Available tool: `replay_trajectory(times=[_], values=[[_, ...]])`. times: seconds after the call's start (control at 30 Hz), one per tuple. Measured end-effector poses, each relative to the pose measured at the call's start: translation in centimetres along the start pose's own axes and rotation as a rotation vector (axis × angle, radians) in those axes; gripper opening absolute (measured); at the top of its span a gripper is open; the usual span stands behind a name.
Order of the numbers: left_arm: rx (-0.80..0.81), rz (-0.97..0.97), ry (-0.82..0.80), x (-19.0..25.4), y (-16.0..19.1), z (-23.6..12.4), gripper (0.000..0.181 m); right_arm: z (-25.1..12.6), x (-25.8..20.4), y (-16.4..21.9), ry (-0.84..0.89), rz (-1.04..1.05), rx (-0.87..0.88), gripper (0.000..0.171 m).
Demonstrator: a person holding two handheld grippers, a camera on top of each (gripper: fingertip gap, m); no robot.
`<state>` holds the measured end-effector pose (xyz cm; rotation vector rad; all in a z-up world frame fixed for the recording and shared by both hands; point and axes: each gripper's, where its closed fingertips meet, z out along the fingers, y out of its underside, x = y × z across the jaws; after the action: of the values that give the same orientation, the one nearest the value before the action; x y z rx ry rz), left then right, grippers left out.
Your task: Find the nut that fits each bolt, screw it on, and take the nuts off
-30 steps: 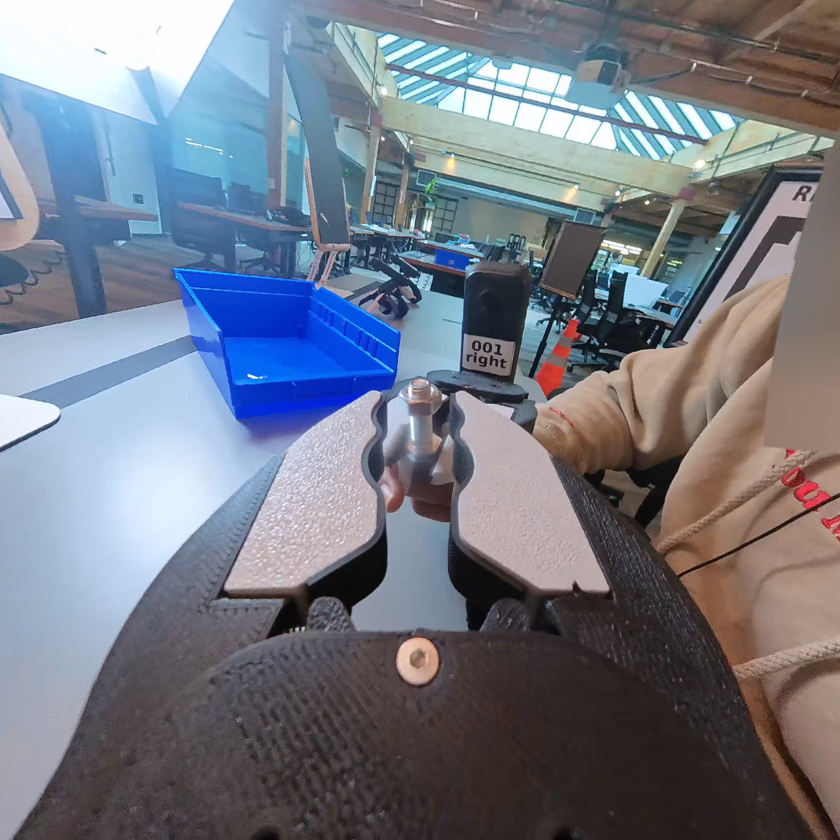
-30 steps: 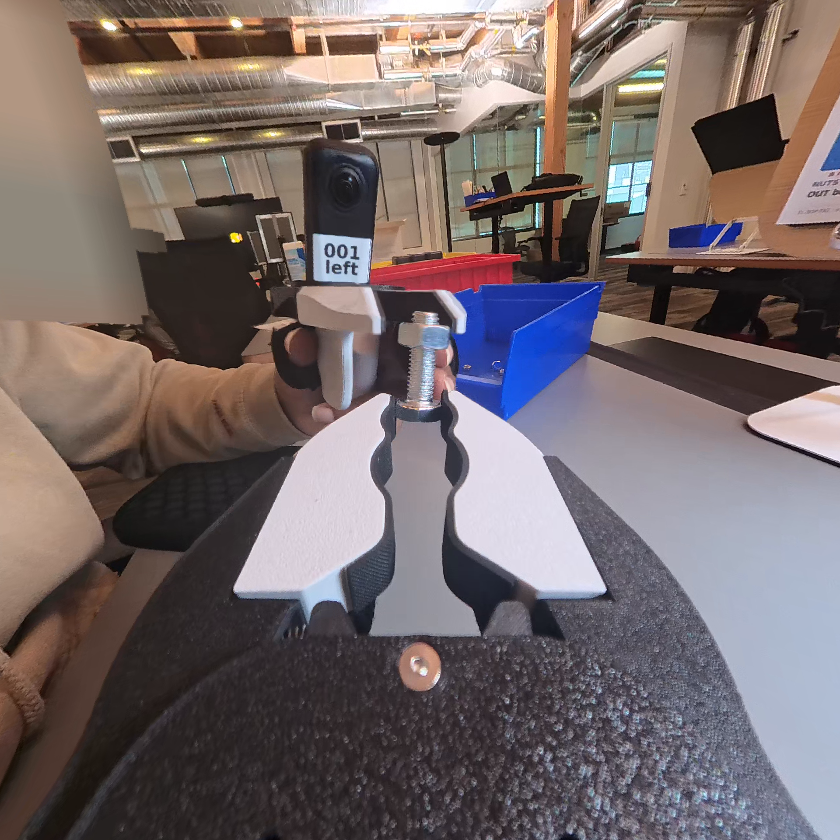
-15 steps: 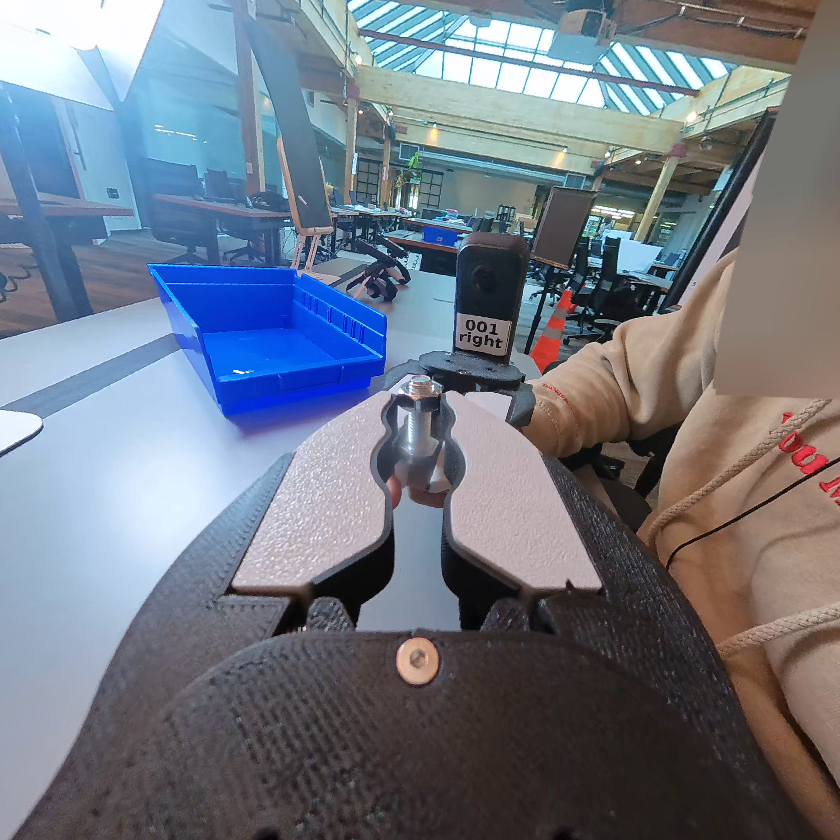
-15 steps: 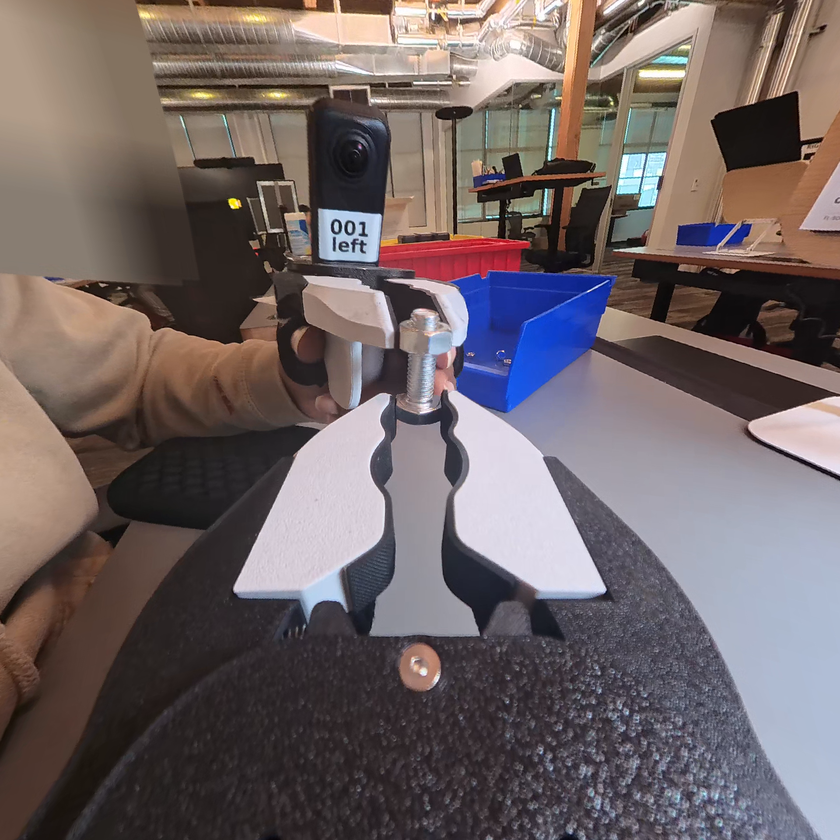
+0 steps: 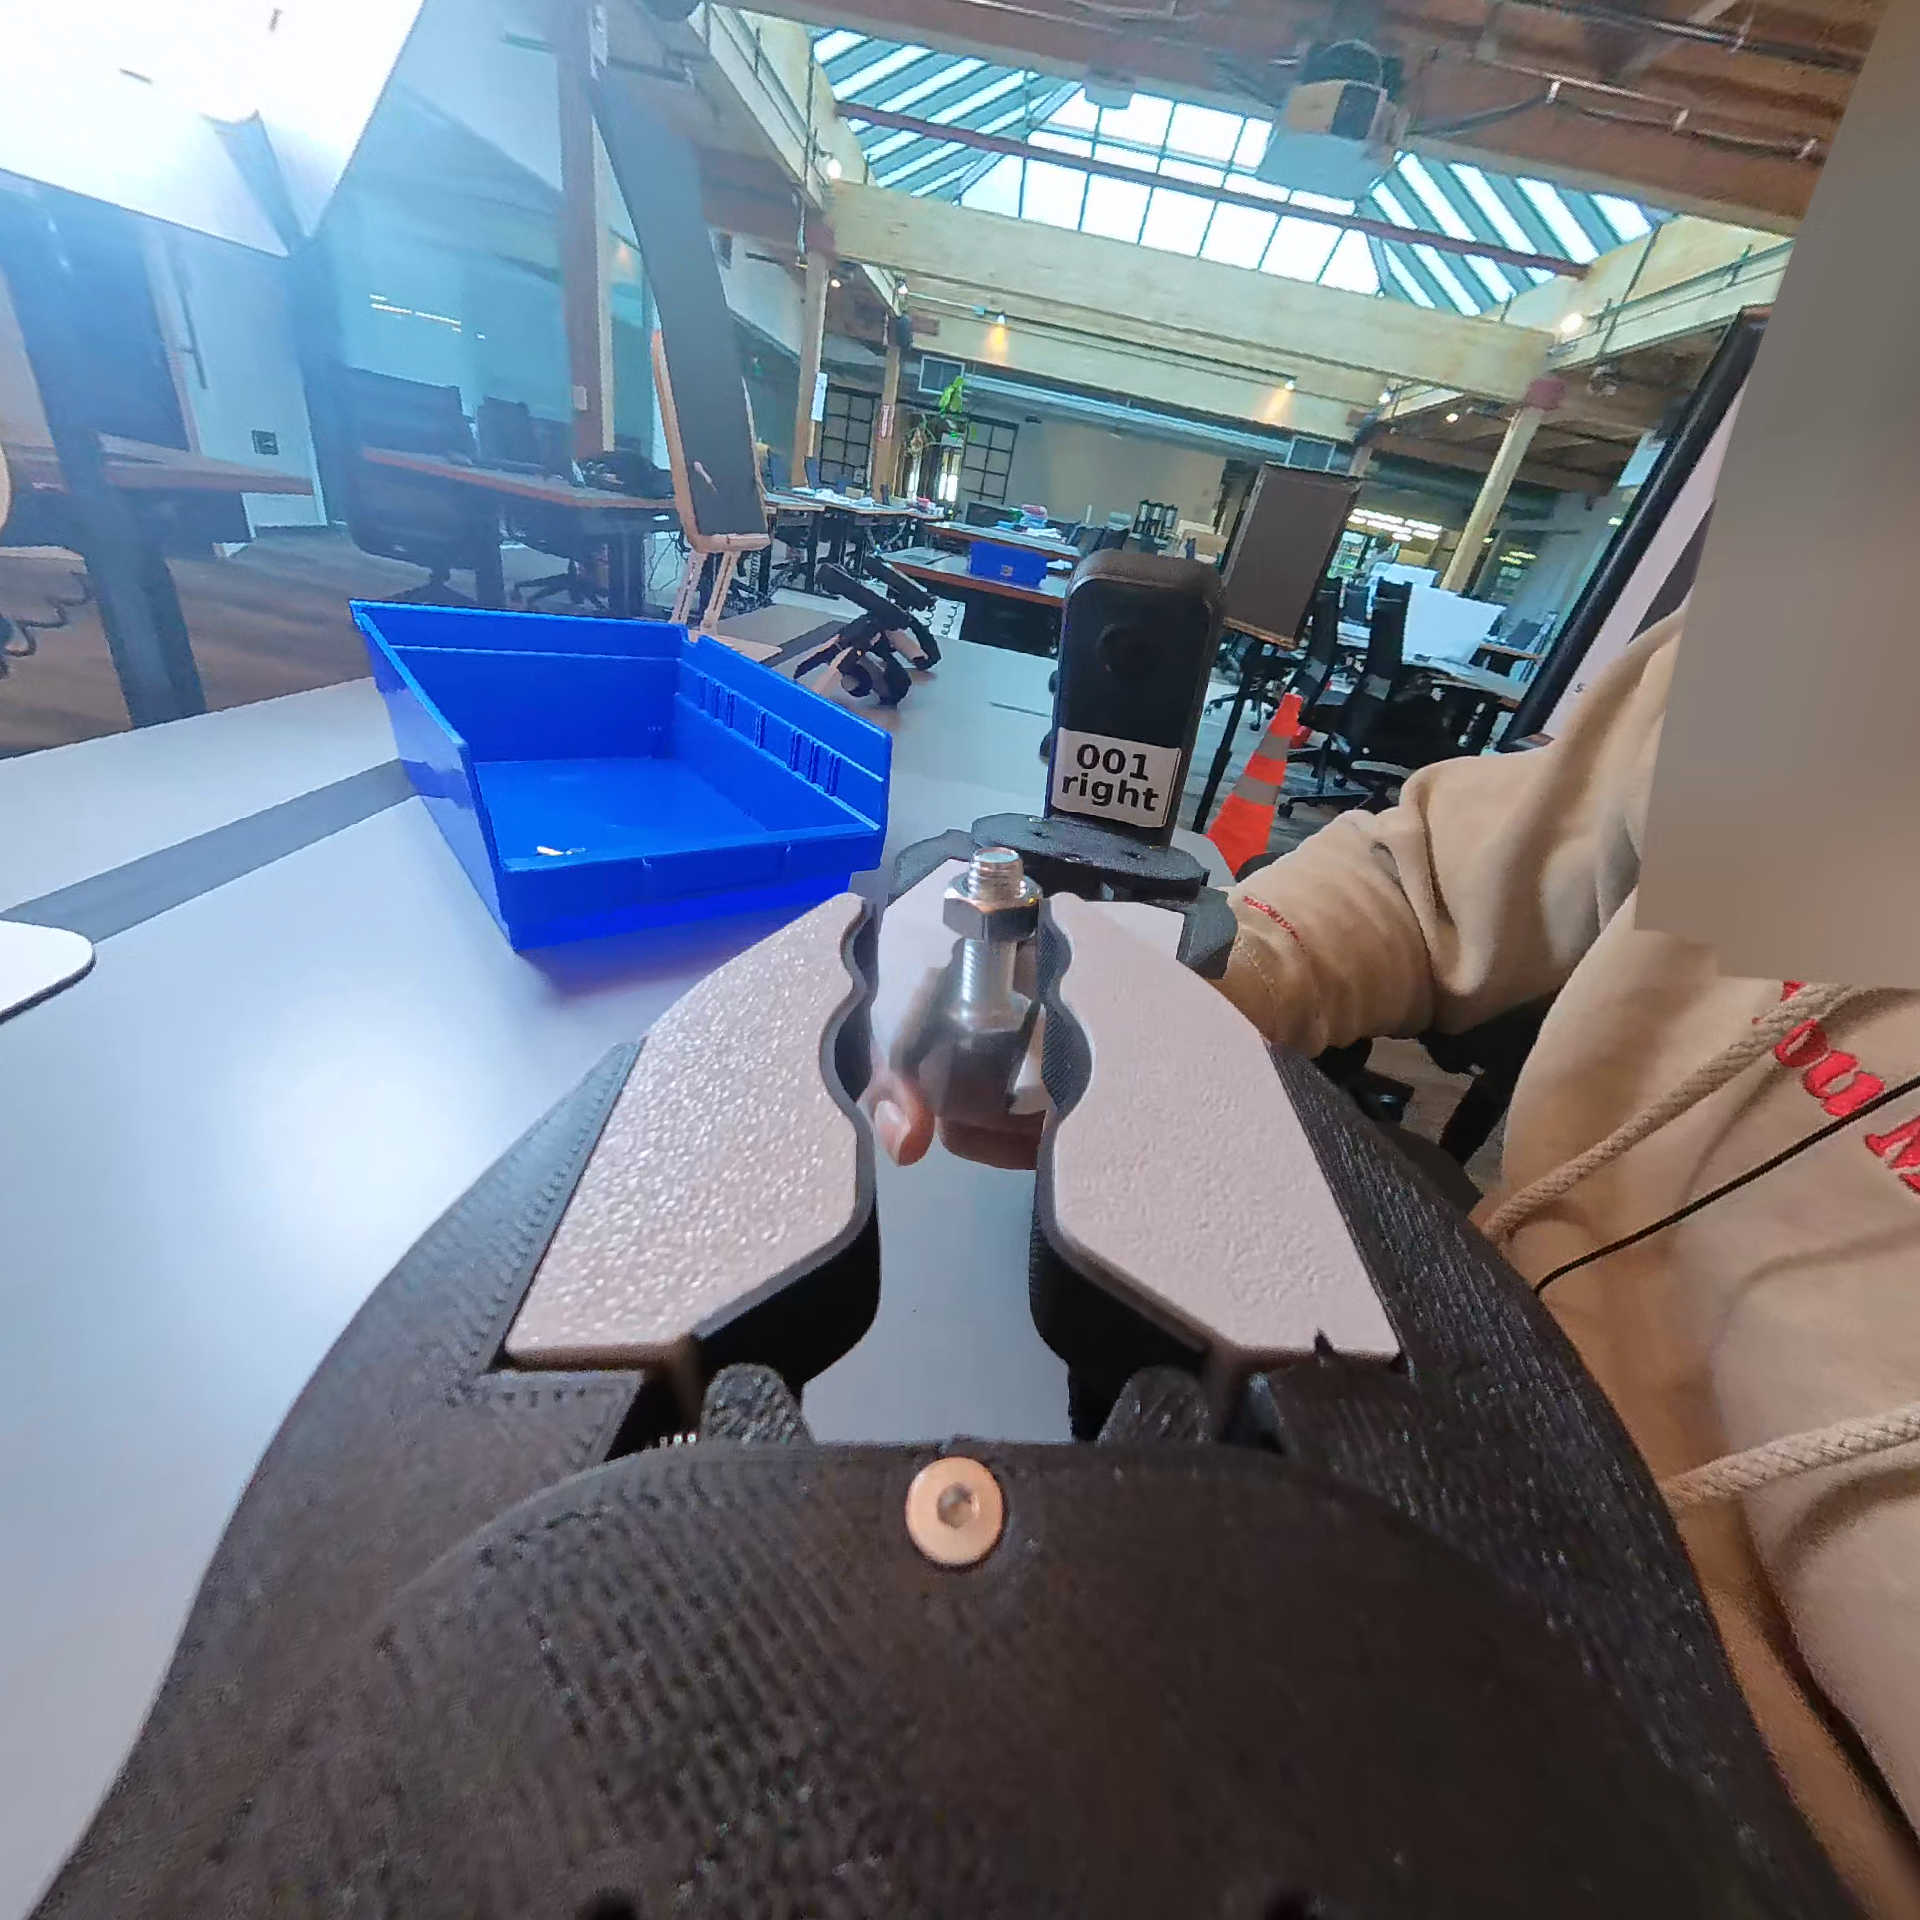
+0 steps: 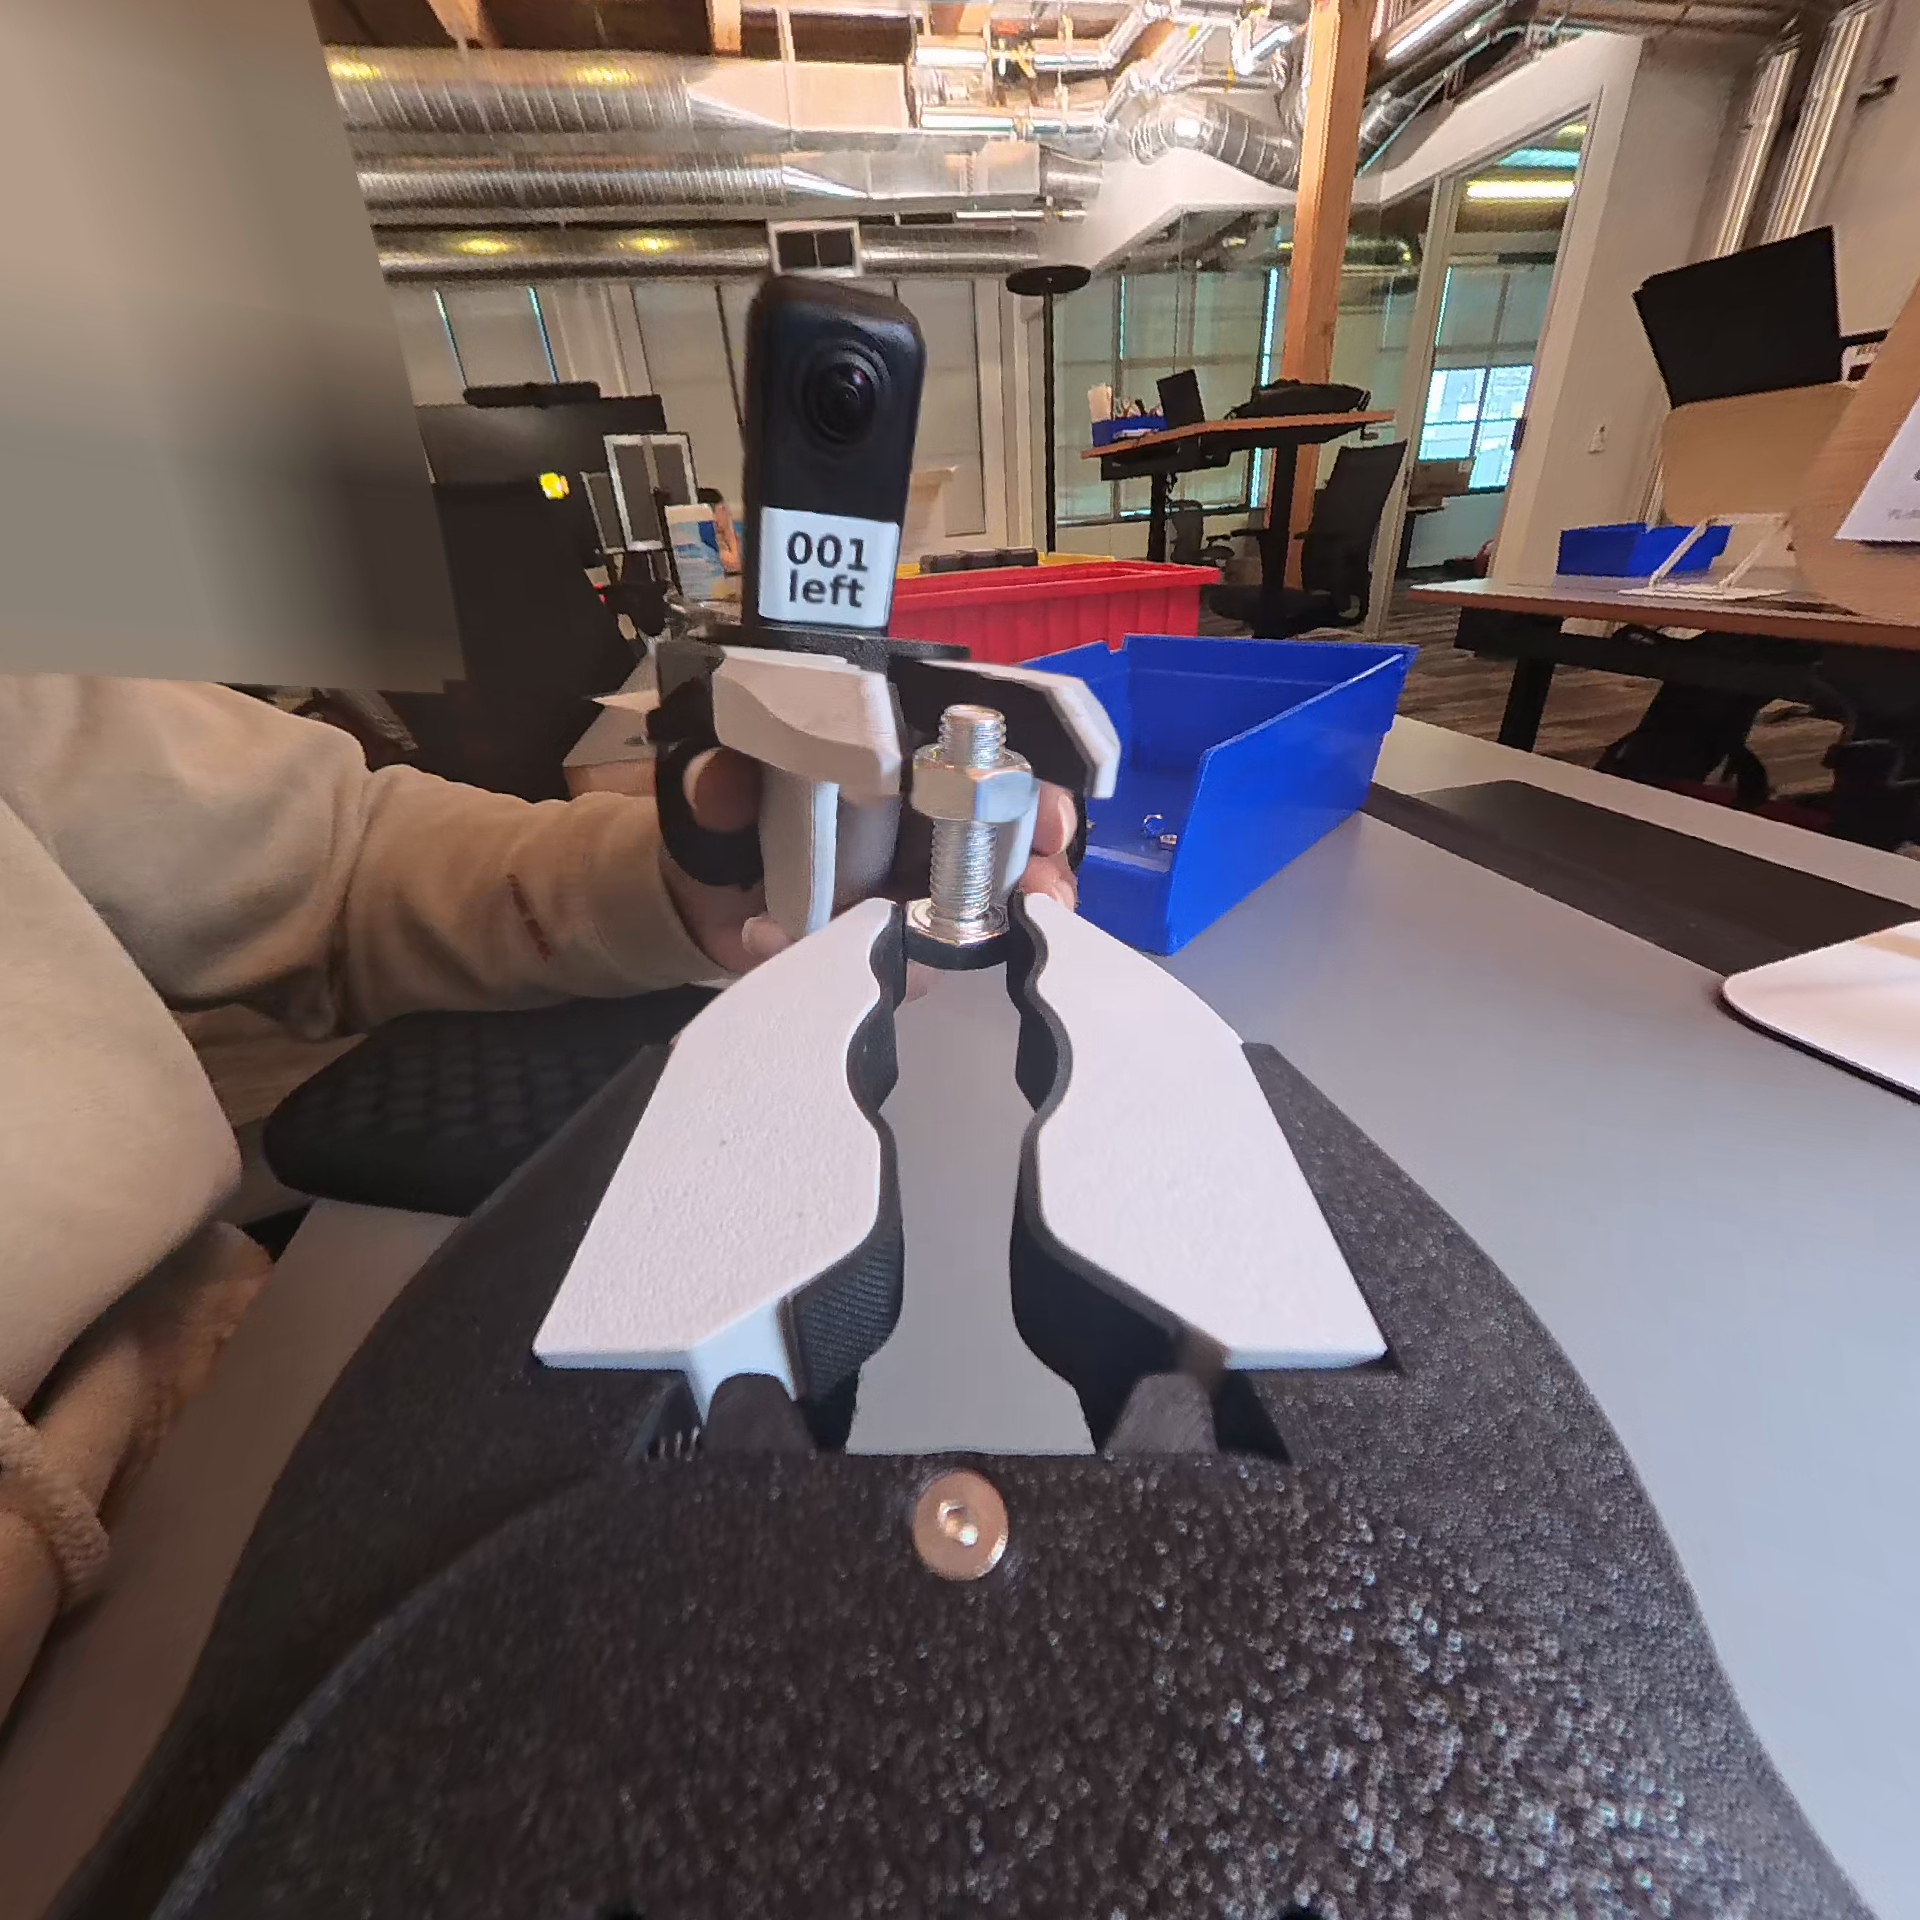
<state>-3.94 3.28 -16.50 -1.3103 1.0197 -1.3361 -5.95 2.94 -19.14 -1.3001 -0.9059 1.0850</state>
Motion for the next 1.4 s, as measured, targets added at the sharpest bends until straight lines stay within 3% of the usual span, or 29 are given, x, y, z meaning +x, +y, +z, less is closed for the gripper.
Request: replay_trajectory(times=[0.03, 0.07, 0.1, 0.3, 0.43, 0.5, 0.77, 0.83, 0.9, 0.97, 1.17, 1.27, 1.3, 1.33, 1.4], values=[[0.006, -0.019, -0.005, -0.3, -0.2, -0.2, 0.026, -0.2, 0.1, -0.3, -0.007, 0.012, 0.016, 0.018], [0.008, -0.027, -0.054, -1.3, -0.2, -0.6, 0.008, -0.4, 0.0, -0.6, -0.022, 0.017, 0.037, 0.018], [0.011, -0.020, -0.091, -2.1, -0.2, -0.9, 0.008, -0.4, 0.0, -0.8, -0.017, 0.013, 0.042, 0.018], [0.015, 0.007, 0.006, 0.0, -0.3, -0.2, 0.028, -0.1, 0.2, 0.0, 0.004, 0.014, 0.000, 0.019], [-0.013, 0.015, -0.014, -0.1, 0.1, 0.1, 0.026, -0.1, 0.2, -0.1, 0.003, 0.015, 0.004, 0.018], [-0.012, -0.019, -0.095, -1.9, 0.1, -0.6, 0.004, -0.4, 0.2, -0.7, -0.015, 0.028, 0.038, 0.018], [-0.018, 0.030, -0.008, 0.2, 0.2, 0.2, 0.030, -0.1, 0.2, 0.0, 0.000, 0.020, -0.001, 0.019], [-0.030, 0.035, -0.031, -0.2, 0.3, 0.1, 0.027, -0.1, 0.3, 0.0, 0.007, 0.021, 0.004, 0.019], [-0.028, -0.004, -0.105, -1.8, 0.3, -0.5, 0.002, -0.5, 0.3, -0.6, -0.014, 0.039, 0.036, 0.018], [-0.039, -0.010, -0.142, -3.0, 0.5, -1.0, 0.004, -0.5, 0.4, -0.8, -0.003, 0.022, 0.037, 0.018], [-0.016, 0.031, -0.018, -0.3, 0.3, -0.1, 0.026, -0.2, 0.6, 0.0, 0.007, 0.037, 0.001, 0.018], [-0.051, 0.056, -0.040, -0.4, 0.8, 0.2, 0.027, -0.1, 0.6, 0.1, 0.011, 0.040, -0.005, 0.019], [-0.053, 0.041, -0.048, -0.6, 0.7, 0.1, 0.024, -0.2, 0.8, 0.0, 0.013, 0.050, 0.003, 0.018], [-0.056, 0.021, -0.085, -1.3, 0.7, -0.2, 0.006, -0.4, 0.8, -0.2, 0.000, 0.059, 0.016, 0.018], [-0.071, 0.025, -0.170, -3.2, 1.0, -1.0, 0.001, -0.5, 0.9, -0.5, 0.006, 0.048, 0.024, 0.018]])
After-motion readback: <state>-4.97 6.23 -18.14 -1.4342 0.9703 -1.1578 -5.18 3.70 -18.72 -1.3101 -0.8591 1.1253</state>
